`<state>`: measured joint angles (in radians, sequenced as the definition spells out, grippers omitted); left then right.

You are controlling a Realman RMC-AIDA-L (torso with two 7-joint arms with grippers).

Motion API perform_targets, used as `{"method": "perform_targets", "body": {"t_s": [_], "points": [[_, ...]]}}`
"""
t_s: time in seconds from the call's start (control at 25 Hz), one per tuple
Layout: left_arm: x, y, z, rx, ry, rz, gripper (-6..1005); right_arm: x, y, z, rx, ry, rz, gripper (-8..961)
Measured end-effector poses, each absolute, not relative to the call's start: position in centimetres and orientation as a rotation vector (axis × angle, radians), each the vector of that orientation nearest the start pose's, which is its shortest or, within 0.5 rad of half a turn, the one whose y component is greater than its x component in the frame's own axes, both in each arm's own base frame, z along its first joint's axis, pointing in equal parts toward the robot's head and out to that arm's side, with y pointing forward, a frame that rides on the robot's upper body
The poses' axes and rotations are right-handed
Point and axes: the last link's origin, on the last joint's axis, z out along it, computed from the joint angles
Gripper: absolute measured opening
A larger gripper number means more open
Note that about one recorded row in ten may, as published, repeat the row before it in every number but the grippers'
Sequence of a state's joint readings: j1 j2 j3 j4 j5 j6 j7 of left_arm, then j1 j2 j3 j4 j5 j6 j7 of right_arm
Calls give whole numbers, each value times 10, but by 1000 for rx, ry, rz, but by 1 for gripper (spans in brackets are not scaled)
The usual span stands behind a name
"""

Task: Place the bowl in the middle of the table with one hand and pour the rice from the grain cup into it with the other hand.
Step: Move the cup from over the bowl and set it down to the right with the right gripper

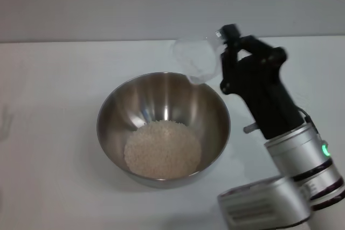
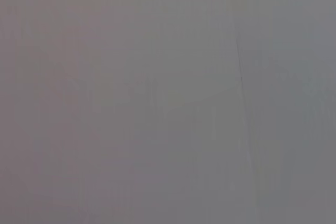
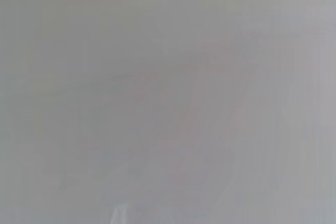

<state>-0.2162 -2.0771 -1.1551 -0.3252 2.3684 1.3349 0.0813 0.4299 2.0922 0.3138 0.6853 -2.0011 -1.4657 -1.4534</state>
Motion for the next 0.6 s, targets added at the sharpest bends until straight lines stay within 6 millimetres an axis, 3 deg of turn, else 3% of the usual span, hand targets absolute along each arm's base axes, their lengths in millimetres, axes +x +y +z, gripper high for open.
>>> {"method": "perform_targets", "body": {"t_s": [0.36,0.6], "points": [[-354,282,38,-1245,-395,-627,834,200,282,-52,-1491,-150,734,4],[-355,282,38,-1245,-394,-625,834,243,285,-25,-1457,134,959,6]]}}
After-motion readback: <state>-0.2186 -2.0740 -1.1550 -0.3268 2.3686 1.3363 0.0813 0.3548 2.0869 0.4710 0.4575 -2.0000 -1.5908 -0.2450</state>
